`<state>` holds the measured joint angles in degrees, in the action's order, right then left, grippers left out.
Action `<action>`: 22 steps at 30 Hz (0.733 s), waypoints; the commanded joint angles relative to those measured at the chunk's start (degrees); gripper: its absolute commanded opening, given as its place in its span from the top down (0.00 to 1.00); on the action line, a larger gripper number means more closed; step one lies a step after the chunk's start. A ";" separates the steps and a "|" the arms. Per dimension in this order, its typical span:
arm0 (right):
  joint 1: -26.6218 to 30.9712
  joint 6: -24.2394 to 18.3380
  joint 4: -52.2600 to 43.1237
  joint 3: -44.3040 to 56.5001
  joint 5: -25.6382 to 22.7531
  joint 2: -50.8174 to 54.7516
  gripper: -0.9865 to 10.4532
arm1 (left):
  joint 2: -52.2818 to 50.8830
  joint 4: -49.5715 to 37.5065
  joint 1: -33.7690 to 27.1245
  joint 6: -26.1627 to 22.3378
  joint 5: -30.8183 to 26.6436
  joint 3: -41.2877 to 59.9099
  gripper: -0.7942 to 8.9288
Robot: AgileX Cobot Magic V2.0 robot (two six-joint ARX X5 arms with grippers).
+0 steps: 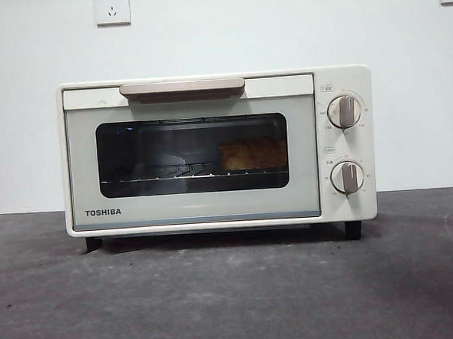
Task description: The left arm flap open the oven, the right arm pick bread and place it into oven, the left arm flap close the oven
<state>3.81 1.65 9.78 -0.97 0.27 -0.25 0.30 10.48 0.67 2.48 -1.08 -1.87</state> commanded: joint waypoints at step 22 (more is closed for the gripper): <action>0.09 -0.61 -0.83 0.37 -0.13 0.04 0.90 | -0.11 0.24 0.09 -0.04 -0.02 1.18 0.91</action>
<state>3.81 1.48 9.56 -0.95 0.21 -0.25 0.30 10.48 0.67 2.48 -1.08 -1.87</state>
